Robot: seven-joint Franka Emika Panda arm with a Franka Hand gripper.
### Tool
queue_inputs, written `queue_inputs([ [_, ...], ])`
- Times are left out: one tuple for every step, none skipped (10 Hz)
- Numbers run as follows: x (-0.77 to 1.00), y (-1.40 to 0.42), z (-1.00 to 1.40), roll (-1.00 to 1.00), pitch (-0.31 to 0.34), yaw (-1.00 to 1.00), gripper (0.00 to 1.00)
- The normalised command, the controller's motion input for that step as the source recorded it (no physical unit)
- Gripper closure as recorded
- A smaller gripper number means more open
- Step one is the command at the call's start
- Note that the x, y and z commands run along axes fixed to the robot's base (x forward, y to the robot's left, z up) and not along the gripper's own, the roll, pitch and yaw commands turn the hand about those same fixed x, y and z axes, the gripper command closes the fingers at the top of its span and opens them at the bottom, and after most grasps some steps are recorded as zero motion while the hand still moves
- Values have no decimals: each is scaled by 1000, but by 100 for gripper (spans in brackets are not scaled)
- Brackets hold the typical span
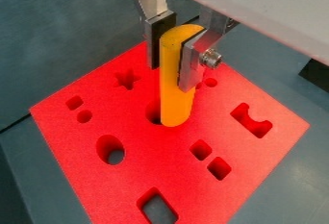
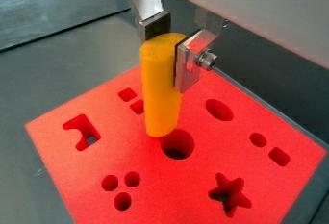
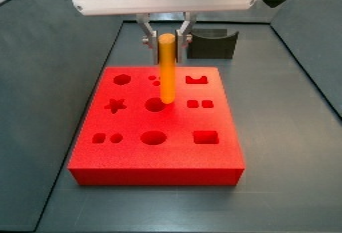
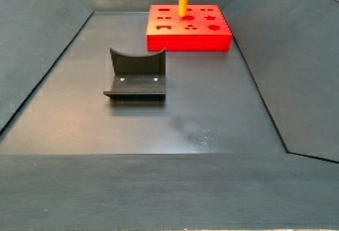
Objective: Pick up the oval object. Move up. Move to above the board. Insert the oval object.
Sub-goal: Insert the oval object.
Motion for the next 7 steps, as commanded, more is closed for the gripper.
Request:
queue_inputs([
  [9,-289,206,434,210,0,100],
  [114,-226,97,306,171,0,100],
  [0,-63,0,79,10,0,100],
  [0,0,0,61,13,60,100],
  [0,80,0,47,9,140,100],
  [0,66,0,9,0,140,100],
  [0,11,0,3,0,97,100],
])
